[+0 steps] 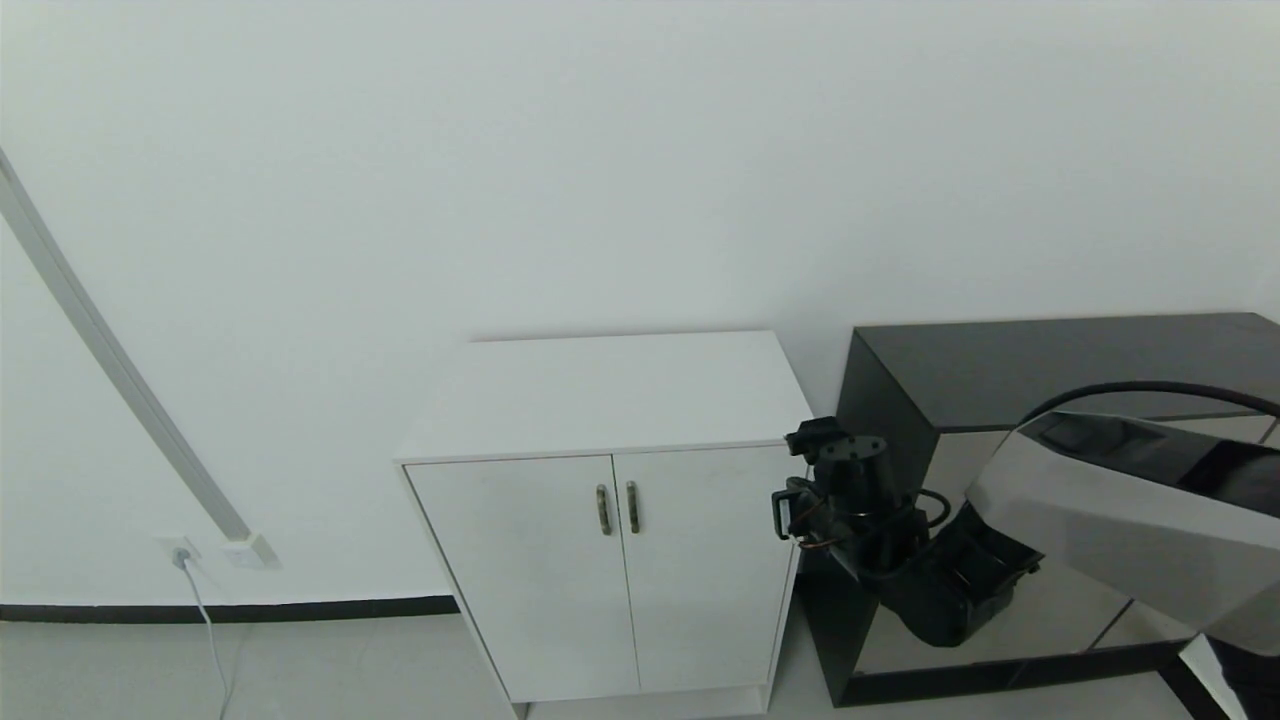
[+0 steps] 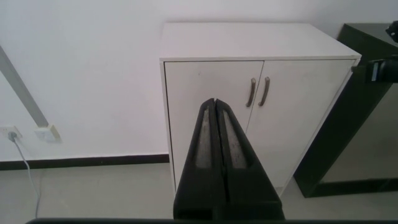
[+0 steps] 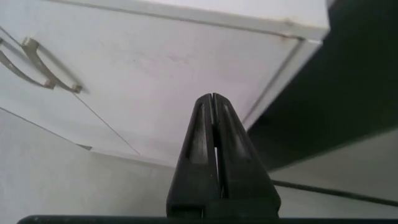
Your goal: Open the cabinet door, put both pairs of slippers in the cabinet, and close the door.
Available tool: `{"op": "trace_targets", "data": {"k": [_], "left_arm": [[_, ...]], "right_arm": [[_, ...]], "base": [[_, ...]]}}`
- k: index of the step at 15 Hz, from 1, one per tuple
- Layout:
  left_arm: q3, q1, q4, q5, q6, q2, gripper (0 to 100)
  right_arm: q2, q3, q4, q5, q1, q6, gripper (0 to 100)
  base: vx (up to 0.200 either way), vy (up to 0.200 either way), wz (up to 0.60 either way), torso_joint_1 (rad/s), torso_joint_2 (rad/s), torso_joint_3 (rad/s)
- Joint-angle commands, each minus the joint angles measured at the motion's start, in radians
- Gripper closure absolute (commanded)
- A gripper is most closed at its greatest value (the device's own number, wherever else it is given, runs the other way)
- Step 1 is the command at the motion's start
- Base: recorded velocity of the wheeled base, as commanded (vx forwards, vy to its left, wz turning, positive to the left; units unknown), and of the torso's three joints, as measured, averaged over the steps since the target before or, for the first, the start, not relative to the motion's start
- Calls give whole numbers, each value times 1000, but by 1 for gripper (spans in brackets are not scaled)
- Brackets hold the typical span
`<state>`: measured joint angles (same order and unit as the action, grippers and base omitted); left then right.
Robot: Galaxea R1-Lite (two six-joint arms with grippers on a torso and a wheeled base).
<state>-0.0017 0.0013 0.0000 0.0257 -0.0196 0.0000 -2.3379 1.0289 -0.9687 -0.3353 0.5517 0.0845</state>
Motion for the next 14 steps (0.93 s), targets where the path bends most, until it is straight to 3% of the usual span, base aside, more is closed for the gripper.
{"op": "trace_targets", "data": {"k": [1,14], "left_arm": [[0,0,0,0,0,0,100],[0,0,0,2,0,2,100]], "right_arm": [[88,-81,-16,-16,-16,0,100],[523,-672,-166,-96,-250,-6,100]], "base": [[0,0,0,0,0,0],[0,0,0,0,0,0]]}}
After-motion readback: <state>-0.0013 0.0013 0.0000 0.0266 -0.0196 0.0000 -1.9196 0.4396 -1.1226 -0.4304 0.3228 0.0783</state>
